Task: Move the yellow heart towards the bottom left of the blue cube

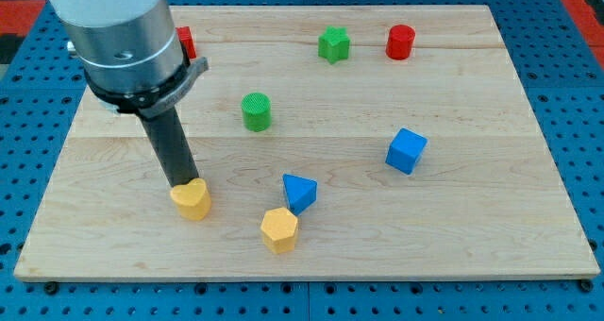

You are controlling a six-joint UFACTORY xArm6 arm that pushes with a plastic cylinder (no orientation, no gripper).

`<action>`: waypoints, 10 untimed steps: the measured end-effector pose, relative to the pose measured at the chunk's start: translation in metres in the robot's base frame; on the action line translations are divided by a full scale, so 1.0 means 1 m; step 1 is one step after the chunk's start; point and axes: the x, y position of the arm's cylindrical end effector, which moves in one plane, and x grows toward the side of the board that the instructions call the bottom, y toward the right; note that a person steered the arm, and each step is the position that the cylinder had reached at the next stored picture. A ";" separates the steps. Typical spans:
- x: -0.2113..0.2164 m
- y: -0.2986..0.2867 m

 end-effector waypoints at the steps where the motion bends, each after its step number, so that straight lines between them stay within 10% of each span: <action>1: 0.020 -0.037; 10: -0.002 0.165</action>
